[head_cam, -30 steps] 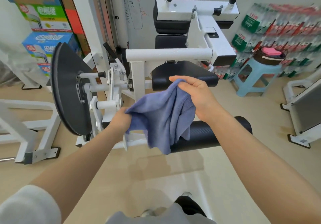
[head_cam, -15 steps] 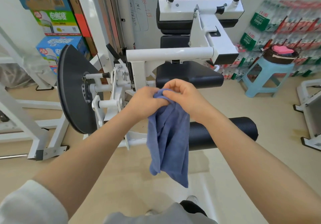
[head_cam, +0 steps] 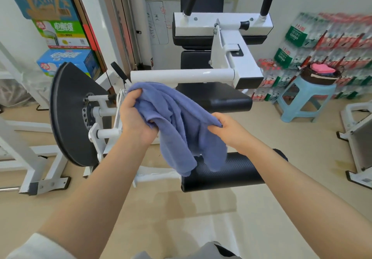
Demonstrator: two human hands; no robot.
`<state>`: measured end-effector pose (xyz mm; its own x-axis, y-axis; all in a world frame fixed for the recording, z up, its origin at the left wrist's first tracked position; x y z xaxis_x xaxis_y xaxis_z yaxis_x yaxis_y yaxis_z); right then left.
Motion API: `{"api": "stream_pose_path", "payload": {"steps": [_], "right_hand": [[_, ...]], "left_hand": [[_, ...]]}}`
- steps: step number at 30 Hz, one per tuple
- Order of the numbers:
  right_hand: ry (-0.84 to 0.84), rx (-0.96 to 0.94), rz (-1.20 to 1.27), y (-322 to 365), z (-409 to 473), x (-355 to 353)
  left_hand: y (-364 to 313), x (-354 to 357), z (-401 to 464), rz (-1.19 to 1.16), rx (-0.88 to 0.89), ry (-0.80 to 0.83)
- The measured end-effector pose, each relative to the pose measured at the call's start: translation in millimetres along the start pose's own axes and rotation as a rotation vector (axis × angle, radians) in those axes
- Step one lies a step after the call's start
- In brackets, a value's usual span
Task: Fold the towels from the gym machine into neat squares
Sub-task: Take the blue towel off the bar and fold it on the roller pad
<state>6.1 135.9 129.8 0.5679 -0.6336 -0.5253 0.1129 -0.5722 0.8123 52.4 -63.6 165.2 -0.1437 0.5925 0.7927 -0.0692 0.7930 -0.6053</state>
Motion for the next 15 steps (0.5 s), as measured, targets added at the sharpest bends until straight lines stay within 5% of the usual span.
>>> {"api": "stream_pose_path", "payload": {"steps": [2,4,6,10,15], "right_hand": [[-0.057,0.062,0.031,-8.8,1.5,-12.2],[-0.058,0.042,0.053,-9.3,2.6,-19.2],[0.046,-0.024,0.001,-1.7,4.0,-16.3],[0.239,-0.094,-0.139,15.1,8.0,-1.0],[0.236,-0.152,-0.058,15.3,12.6,-26.5]], "left_hand": [[6.4,-9.6,6.2,0.325,-0.091,-0.112],[18.0,-19.0,9.5,1.025,-0.316,-0.207],[36.3,-23.1,10.8,1.449,-0.439,-0.073],[82.7,5.7,4.9,1.537,-0.420,0.458],[85.6,15.4,18.9,1.349,-0.298,0.384]]}}
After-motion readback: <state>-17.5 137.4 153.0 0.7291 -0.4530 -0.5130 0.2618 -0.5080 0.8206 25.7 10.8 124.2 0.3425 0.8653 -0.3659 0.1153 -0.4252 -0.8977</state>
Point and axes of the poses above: each hand's wrist, its own z-axis towards the middle knuckle, its own x-axis out of the palm, y = z × x, the point moved 4 cm from there along z, towards the middle knuckle, and after that the axes turned 12 degrees about y, right-handed, at the moved point
